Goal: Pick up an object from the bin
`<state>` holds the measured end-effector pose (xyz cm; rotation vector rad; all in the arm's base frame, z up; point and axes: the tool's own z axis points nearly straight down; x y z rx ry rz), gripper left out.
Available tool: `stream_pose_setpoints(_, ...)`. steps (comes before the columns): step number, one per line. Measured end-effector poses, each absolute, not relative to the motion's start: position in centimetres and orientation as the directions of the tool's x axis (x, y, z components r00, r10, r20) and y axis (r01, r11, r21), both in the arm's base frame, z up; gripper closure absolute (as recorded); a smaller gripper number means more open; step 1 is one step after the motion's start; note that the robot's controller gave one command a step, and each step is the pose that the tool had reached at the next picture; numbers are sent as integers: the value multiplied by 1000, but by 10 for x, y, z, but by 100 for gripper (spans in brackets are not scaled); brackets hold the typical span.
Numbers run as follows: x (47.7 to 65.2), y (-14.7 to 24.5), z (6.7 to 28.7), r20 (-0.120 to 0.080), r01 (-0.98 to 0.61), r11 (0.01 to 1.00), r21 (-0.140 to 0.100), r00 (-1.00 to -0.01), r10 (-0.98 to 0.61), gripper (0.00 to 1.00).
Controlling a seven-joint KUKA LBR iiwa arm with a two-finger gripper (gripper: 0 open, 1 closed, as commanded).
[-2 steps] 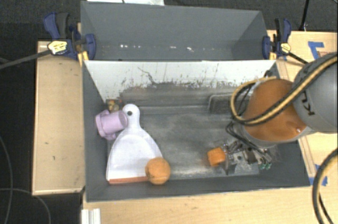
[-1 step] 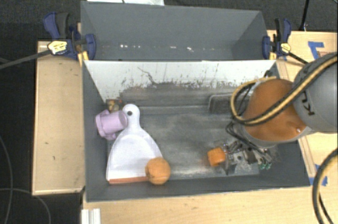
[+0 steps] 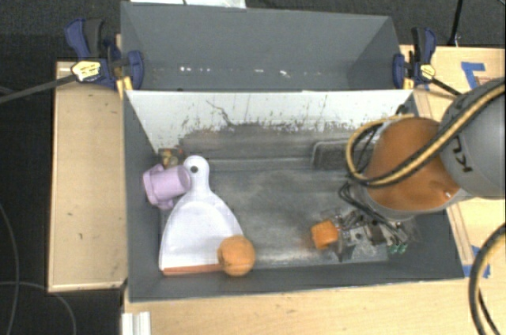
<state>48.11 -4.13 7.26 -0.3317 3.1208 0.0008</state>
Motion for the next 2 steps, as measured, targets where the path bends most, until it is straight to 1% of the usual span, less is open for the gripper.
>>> stream_pose_setpoints(1,480,-41,82,1,-210,978,1,-978,-210,100)
stream_pose_setpoints(2,479,-41,97,6,-210,978,3,-978,-210,100)
